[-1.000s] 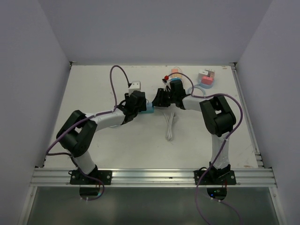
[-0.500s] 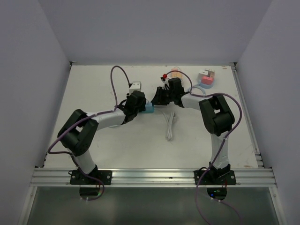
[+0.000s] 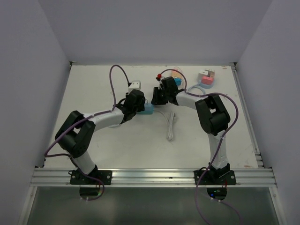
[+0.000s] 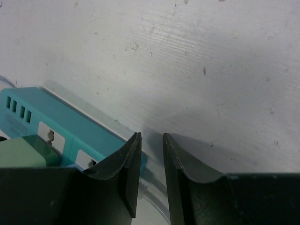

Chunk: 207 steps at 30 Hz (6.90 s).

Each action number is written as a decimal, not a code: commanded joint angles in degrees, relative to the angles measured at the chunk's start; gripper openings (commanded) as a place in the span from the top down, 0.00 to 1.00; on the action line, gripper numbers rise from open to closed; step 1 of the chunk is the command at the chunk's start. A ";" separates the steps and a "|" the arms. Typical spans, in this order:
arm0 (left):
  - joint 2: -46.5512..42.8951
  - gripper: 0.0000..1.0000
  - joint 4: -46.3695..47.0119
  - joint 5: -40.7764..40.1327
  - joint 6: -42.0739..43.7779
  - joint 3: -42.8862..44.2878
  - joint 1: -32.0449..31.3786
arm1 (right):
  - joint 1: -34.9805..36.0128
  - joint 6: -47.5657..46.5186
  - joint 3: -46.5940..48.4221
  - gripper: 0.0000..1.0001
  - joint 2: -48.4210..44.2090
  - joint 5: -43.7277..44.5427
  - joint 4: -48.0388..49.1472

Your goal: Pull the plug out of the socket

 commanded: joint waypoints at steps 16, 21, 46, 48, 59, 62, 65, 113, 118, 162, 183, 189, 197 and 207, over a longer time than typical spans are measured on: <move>-7.71 1.00 8.69 4.49 10.87 -5.66 0.52 | -2.83 0.59 -4.68 0.46 -4.72 -17.01 -1.04; -8.50 1.00 13.35 9.59 14.39 -8.12 0.43 | -2.65 -1.51 -3.10 0.36 -4.02 -22.49 -2.18; -15.97 1.00 31.46 15.57 18.44 -20.17 0.52 | -1.25 -5.74 2.61 0.53 1.60 -40.25 -6.40; -15.97 1.00 31.73 15.92 18.26 -20.26 0.52 | -1.25 -5.74 2.70 0.60 1.78 -40.87 -6.40; -17.82 1.00 33.93 15.93 18.44 -22.36 0.43 | -1.25 -6.35 2.97 1.00 2.48 -39.82 -7.27; -19.40 1.00 34.19 15.49 18.35 -22.98 0.52 | -1.42 -7.40 3.05 1.00 2.48 -36.40 -8.15; -20.98 1.00 33.58 14.87 18.53 -23.07 0.43 | -1.42 -9.25 3.58 1.00 2.66 -31.74 -10.87; -15.79 0.12 -16.87 8.97 4.55 -7.78 6.50 | -7.58 -0.99 -7.32 0.89 -6.74 -13.89 -0.07; -18.61 0.07 -11.88 20.31 4.64 -8.65 5.80 | -7.05 -1.34 -7.67 0.82 -7.71 -13.45 0.28; -2.61 0.93 25.39 14.69 14.83 -11.28 -4.49 | -5.20 0.68 -8.28 0.54 -7.10 -18.98 4.41; -6.22 1.00 43.32 4.16 14.57 -19.46 -4.49 | -2.57 -2.22 -4.77 0.53 -4.11 -23.64 0.73; -4.20 1.00 45.97 3.97 14.40 -18.33 -4.58 | -0.99 -5.02 -3.11 0.52 -3.94 -22.68 -2.69; -5.68 1.00 49.57 3.10 12.64 -19.55 -4.58 | -0.54 -5.91 -1.17 0.53 0.02 -17.15 -5.78; -12.27 1.00 37.06 4.76 9.14 -19.21 -4.58 | -0.63 -5.91 -2.31 0.53 -1.82 -15.74 -5.08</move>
